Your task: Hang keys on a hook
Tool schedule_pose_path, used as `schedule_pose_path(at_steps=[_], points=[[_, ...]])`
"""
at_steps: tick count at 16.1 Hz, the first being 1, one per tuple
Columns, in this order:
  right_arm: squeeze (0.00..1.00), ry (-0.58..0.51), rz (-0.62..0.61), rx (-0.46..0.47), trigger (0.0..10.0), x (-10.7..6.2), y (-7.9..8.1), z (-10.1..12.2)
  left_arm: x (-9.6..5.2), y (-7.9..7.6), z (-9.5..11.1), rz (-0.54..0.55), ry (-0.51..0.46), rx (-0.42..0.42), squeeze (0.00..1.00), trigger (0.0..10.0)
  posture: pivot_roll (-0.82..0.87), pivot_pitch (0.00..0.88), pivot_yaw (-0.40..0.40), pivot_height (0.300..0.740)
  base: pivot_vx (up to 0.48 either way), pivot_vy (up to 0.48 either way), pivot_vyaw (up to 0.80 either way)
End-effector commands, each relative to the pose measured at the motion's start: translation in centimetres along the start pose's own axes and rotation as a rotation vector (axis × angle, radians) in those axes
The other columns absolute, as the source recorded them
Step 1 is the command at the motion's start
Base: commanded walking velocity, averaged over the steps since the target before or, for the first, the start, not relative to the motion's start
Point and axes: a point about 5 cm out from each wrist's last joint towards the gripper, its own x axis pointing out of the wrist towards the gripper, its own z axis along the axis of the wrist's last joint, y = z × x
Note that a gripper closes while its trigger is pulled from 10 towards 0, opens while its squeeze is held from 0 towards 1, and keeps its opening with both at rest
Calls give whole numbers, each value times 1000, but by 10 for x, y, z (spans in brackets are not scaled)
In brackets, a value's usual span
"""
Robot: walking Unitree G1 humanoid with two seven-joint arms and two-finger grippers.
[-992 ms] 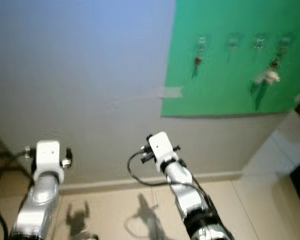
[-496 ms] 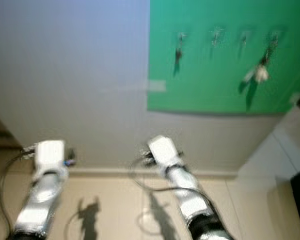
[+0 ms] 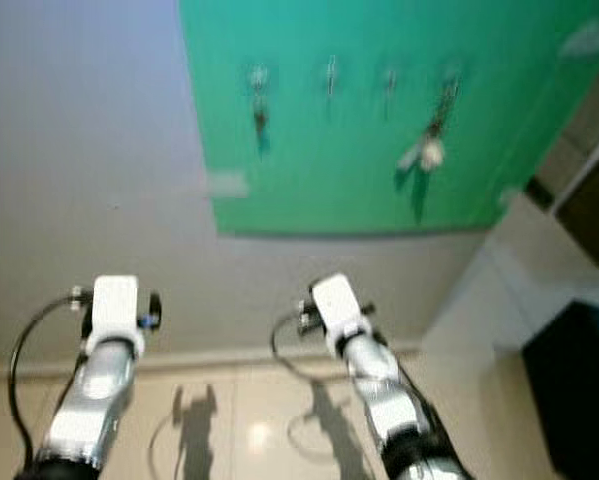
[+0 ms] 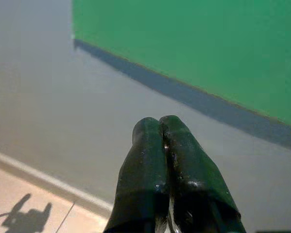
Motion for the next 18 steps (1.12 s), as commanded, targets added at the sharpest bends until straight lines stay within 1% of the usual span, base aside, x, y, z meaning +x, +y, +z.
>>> schedule_pose_path(at_steps=[1,9,11,14,16,18], points=[[0,-33,28,-4,10000,5,8,9,1,10,-2,35,7,10,0,10000,-77,0,4,736,322,-349,0],[0,-23,36,-7,10000,5,10,8,0,12,-3,39,6,11,0,10000,-75,0,2,736,307,-366,0],[0,-23,39,-8,10000,5,10,8,0,14,-3,67,4,-6,0,10000,-73,0,0,736,283,-384,0],[0,-38,39,3,10000,6,10,11,1,14,-3,76,10,-9,0,10000,-72,0,-2,736,0,0,0],[0,-61,47,-63,10000,7,9,16,0,14,-2,76,2,-2,0,10000,-72,0,-5,736,0,0,800],[0,-58,36,-46,10000,7,8,16,0,14,-2,78,3,3,0,10000,-72,0,-7,736,0,0,800]])
